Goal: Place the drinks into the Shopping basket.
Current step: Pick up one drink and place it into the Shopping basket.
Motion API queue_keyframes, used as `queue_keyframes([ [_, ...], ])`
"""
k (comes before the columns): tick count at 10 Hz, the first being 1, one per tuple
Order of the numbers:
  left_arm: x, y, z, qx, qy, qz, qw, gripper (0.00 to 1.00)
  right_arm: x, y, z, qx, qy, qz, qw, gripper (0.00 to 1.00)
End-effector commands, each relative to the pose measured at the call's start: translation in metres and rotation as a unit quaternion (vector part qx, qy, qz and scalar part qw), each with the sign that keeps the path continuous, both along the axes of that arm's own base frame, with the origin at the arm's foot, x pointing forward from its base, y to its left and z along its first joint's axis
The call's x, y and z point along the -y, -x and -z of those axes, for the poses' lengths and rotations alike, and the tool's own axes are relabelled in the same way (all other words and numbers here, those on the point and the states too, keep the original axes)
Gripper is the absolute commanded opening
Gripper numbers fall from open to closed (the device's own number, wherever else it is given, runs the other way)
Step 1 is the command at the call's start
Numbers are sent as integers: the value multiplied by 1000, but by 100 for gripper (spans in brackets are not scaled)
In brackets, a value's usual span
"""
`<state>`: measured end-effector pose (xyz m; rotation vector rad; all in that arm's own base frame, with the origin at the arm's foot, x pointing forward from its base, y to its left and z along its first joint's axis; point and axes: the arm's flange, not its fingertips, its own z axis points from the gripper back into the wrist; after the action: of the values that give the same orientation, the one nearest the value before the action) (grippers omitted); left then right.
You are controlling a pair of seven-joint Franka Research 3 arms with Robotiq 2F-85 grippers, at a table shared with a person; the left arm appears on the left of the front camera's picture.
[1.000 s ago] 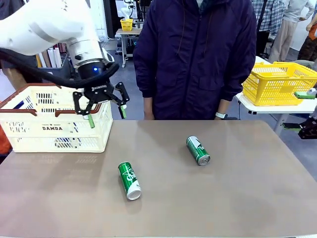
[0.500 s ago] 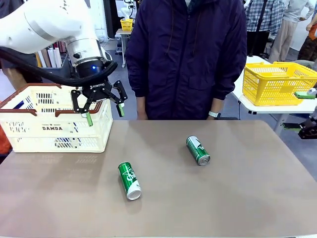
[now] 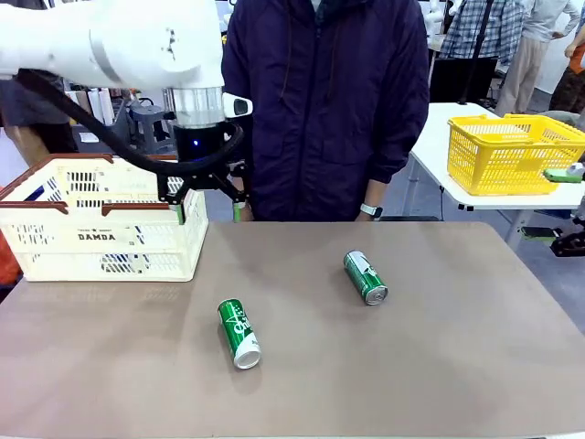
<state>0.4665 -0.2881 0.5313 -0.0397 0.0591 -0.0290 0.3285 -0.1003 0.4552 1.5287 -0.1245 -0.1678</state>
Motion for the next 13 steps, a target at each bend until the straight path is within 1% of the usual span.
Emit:
queue_keyframes([
  [1,-17,50,35,62,67,-22,996,100,2,0,-6,-10,-4,-1,1000,100],
  [2,-1,72,55,83,98,-55,990,100,2,0,-6,-10,-4,-1,1000,100],
  [3,15,86,72,82,85,-71,990,100,2,0,-6,-10,-4,-1,1000,100],
  [6,41,107,104,8,43,-96,994,100,2,0,-6,-10,-4,-1,1000,100],
  [8,51,98,132,10,24,-103,994,100,2,0,-6,-10,-4,-1,1000,100],
  [9,49,92,143,28,26,-118,992,100,2,0,-6,-10,-4,-1,1000,100],
  [10,46,114,131,5,33,-94,995,100,2,0,-6,-10,-4,-1,1000,100],
  [13,46,114,131,5,33,-94,995,100,2,0,-6,-10,-4,-1,1000,100],
])
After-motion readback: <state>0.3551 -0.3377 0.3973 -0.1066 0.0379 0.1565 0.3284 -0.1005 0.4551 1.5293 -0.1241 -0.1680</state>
